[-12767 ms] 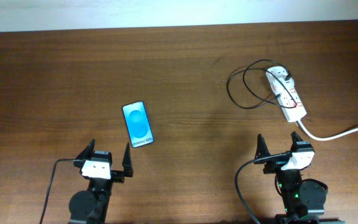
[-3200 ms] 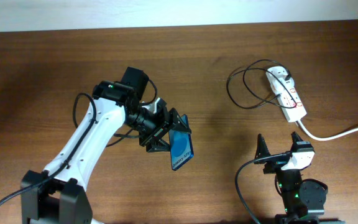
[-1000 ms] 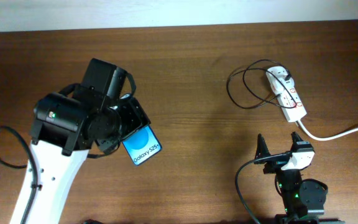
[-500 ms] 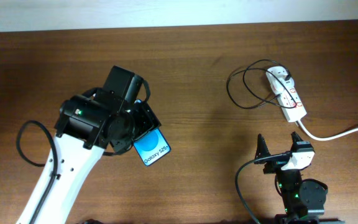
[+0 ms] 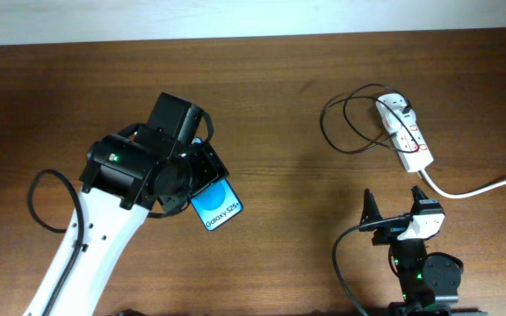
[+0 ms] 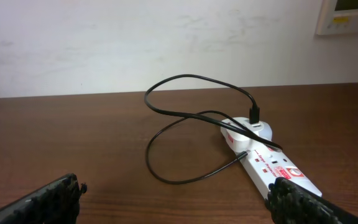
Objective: Plug charger to phone and switch on socket
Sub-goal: 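Raise and tilt the held phone upright with the left gripper, then swing the right gripper toward the phone held by the left gripper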
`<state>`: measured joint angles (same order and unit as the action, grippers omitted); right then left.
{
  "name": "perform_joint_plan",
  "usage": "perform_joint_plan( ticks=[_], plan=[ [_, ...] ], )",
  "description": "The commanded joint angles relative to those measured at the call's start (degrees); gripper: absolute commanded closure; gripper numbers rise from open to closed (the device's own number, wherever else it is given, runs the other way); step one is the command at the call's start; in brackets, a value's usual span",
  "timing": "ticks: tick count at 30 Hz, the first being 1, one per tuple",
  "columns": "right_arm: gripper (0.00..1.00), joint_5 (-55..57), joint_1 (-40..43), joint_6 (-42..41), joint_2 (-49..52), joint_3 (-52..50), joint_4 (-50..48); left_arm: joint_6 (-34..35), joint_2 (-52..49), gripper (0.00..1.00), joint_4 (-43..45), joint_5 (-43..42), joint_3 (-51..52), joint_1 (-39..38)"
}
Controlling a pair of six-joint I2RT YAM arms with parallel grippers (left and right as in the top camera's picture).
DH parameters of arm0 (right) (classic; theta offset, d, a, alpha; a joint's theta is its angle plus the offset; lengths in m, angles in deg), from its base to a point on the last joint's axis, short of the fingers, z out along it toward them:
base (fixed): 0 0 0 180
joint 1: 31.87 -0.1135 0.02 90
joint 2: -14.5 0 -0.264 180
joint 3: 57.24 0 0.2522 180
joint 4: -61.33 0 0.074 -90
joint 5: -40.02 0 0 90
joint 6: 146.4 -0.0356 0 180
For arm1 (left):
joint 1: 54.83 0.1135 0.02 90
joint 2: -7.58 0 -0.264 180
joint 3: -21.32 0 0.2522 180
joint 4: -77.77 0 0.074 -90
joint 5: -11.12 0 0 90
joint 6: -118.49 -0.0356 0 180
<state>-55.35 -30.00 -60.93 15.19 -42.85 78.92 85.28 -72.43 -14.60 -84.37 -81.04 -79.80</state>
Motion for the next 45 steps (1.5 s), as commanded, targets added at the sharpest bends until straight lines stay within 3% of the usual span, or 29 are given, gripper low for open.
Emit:
perform_joint_plan(
  ticks=[1,19,25,27,40,45],
  plan=[
    [0.02,0.07,-0.35,-0.17,-0.26,-0.31,0.28,-0.74,1.22,0.63,-0.15,0.81,0.09,-0.17],
    [0.02,-3.61,-0.37,-1.95,-0.26,-0.31,0.02,-1.11,1.22,0.62,0.2,-0.9,0.09,-0.13],
    [0.02,-24.9,-0.35,-32.98,-0.26,-0.31,-1.14,-1.11,1.22,0.61,1.95,-0.87,0.07,-0.11],
    [0.02,-42.82,-0.37,-39.89,-0.26,-0.31,0.13,-1.11,1.22,0.6,1.9,-0.9,0.07,-0.11],
    [0.02,-49.48,-0.37,-39.85,-0.15,3.41,2.23,-1.11,1.22,0.59,1.88,-1.33,0.07,-0.13],
    [0.02,-46.45,-0.35,-35.95,2.56,12.22,13.44,-1.09,1.22,0.6,1.92,-2.27,0.07,-0.13]
  ],
)
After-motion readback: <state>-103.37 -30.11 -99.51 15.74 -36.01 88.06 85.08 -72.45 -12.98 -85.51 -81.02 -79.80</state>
